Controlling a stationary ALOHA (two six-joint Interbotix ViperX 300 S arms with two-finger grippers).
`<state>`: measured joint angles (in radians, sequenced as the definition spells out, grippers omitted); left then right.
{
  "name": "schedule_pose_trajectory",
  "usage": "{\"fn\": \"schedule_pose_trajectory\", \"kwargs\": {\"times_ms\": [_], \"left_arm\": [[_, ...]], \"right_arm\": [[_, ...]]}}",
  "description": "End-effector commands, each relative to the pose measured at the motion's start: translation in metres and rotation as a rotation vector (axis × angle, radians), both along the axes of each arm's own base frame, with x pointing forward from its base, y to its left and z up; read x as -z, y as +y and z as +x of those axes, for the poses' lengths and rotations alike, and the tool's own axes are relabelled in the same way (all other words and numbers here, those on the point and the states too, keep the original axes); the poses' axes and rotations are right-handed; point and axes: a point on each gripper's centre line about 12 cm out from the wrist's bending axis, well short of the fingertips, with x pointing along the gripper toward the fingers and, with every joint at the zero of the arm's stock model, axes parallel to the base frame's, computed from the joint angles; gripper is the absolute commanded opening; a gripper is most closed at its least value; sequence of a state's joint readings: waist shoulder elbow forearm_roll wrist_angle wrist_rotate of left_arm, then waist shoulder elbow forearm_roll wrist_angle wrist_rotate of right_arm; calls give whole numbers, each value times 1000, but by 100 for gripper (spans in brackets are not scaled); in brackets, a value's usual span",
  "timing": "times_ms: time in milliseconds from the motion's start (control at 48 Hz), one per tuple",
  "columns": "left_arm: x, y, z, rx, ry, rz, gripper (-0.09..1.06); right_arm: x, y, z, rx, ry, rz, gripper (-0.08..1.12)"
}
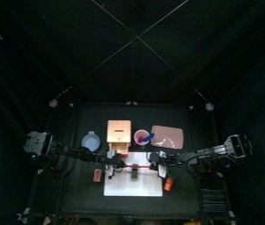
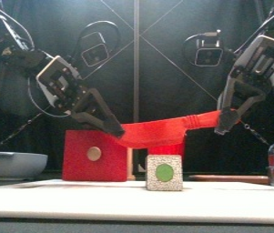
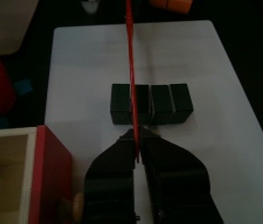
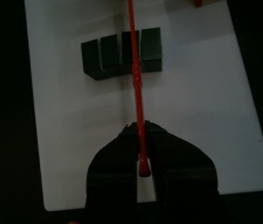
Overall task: Place sushi on board then cut the sushi with the knife then place the pieces on the plate
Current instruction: Cut the sushi into 4 pieces
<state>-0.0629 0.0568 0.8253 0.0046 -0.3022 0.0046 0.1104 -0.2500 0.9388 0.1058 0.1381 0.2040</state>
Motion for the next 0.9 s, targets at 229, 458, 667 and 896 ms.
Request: {"fn": "schedule_pose_trajectory", "kwargs": {"times_ms": [229,458,667,896], "left_arm": [[-10,7,19,-5,25,25,40],[-16,8,20,-5,9,27,40],[-21,7,20,-4,-1,27,40],[-29,7,19,2,-22,34,40]], "right_arm": [[-1,-1,3,-7,-6,-13,29],[-3,-2,2,-9,-14,-16,29],[-2,1,0,-15,-11,-15,29],[-2,3,0,-21,-9,-13,29]]}}
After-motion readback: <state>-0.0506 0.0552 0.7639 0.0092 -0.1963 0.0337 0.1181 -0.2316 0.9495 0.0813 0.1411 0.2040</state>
